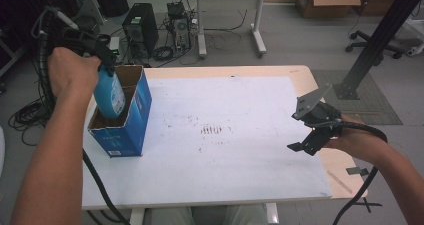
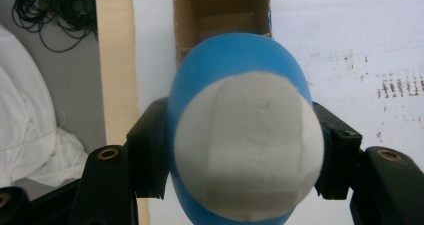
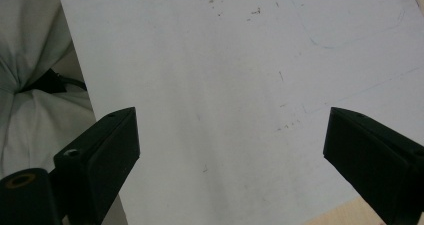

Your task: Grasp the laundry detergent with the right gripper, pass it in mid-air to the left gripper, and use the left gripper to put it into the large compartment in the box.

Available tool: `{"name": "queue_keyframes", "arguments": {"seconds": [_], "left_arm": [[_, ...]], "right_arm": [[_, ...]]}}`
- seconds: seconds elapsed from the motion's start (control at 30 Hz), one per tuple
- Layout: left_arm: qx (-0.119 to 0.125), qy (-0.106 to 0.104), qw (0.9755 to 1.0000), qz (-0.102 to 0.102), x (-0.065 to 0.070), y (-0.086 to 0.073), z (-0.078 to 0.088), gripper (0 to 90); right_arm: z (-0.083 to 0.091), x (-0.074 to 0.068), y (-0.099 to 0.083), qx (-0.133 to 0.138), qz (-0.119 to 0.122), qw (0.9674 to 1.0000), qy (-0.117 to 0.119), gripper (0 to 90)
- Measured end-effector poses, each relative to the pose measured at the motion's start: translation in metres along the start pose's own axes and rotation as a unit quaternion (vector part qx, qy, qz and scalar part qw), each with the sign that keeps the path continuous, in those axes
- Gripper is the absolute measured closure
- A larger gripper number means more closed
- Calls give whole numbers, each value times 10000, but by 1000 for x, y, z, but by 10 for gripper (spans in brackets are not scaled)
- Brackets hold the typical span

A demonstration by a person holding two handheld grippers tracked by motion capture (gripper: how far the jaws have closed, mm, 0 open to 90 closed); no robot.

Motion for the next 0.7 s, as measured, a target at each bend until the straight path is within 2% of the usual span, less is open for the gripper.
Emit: {"name": "queue_keyframes", "arguments": {"seconds": [0.33,0.7], "left_arm": [[-24,14,10000,33,-1,-9,-31,379],[-88,-62,9999,33,-6,-20,-76,379]], "right_arm": [[-2,-2,-3,-22,-17,10000,18,74],[-6,-3,-6,-9,-69,10000,43,75]]}}
Point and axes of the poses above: each handheld gripper's, and its own axes: z roughly backward along the jaws, y roughly out of its top, x roughly to its right, the point moved 2 cm from there along -z, roughly forward along the jaws, and after that the axes turned 14 degrees about z, right-handed, at the moved point
